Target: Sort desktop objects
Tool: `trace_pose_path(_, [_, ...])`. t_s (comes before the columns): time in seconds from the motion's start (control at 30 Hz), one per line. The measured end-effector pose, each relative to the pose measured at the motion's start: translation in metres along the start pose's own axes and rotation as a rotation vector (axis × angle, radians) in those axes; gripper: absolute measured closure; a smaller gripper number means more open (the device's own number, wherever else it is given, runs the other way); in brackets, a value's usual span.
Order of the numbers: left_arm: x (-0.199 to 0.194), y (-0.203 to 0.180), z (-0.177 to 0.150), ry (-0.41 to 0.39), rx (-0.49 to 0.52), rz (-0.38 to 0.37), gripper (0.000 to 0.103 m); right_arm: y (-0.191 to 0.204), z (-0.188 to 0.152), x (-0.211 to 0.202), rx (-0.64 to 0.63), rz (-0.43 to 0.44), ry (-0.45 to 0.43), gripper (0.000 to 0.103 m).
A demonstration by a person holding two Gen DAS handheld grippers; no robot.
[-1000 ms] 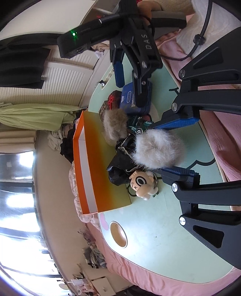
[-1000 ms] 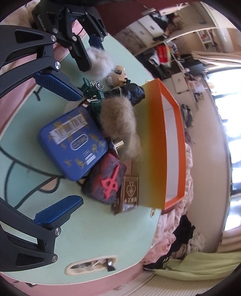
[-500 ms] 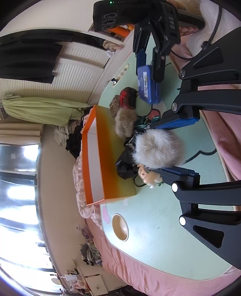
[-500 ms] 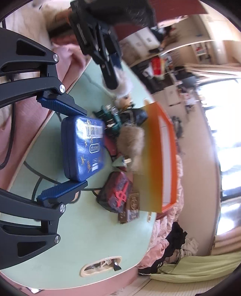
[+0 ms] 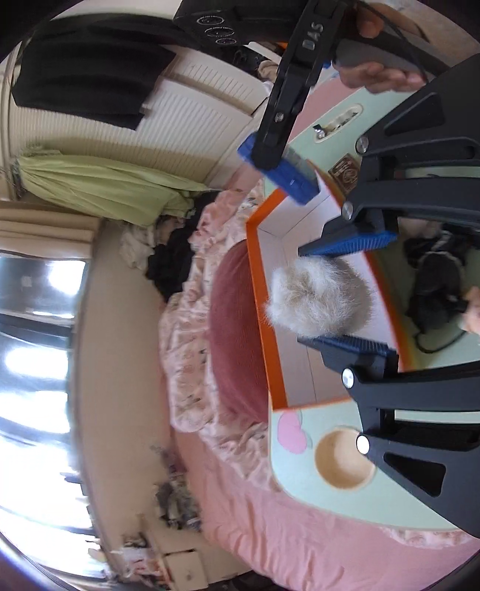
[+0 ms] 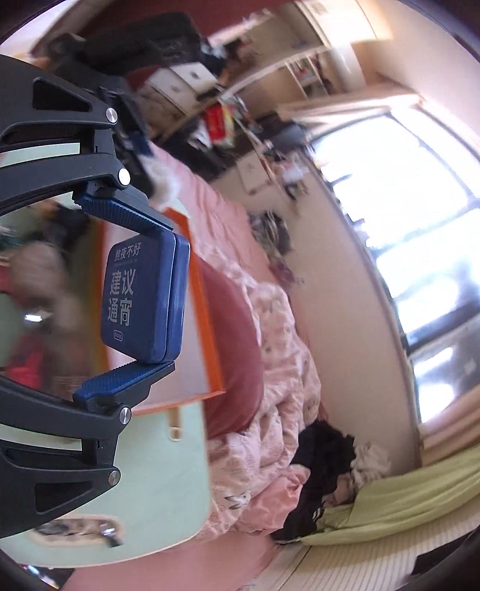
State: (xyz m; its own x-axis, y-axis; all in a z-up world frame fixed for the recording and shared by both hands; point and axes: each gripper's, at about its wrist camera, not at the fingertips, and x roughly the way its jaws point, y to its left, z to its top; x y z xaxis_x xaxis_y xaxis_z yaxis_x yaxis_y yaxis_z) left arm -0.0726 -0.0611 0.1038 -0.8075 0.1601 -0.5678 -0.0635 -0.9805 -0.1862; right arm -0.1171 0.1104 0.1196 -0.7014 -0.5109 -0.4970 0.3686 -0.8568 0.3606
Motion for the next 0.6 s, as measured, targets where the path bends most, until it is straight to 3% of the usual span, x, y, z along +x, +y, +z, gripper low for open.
trace_pose_path(0.03, [0.012, 0.003, 0.004, 0.030, -0.020, 0.008, 0.044, -0.004, 0.003, 0.011, 0.013, -0.019, 0.025, 0.036])
trace_pose_path(0.07, [0.019, 0.006, 0.004, 0.047, -0.039, 0.024, 0.040, -0.009, 0.003, 0.020, 0.031, -0.042, 0.050, 0.035])
trace_pose_path(0.27, [-0.005, 0.020, -0.023, 0.016, -0.091, -0.018, 0.040, -0.020, -0.023, -0.013, 0.037, -0.038, 0.015, 0.034])
trace_pose_path(0.37, [-0.029, 0.023, -0.044, -0.002, -0.079, 0.012, 0.035, -0.010, -0.052, -0.045, -0.033, -0.055, 0.021, 0.031])
trace_pose_path(0.43, [-0.038, 0.021, -0.062, 0.039, -0.063, 0.036, 0.031, -0.001, -0.077, -0.059, -0.094, -0.078, 0.046, 0.029])
trace_pose_path(0.6, [-0.052, 0.001, -0.116, 0.140, -0.004, 0.004, 0.031, 0.003, -0.147, -0.064, -0.180, -0.142, 0.161, 0.026])
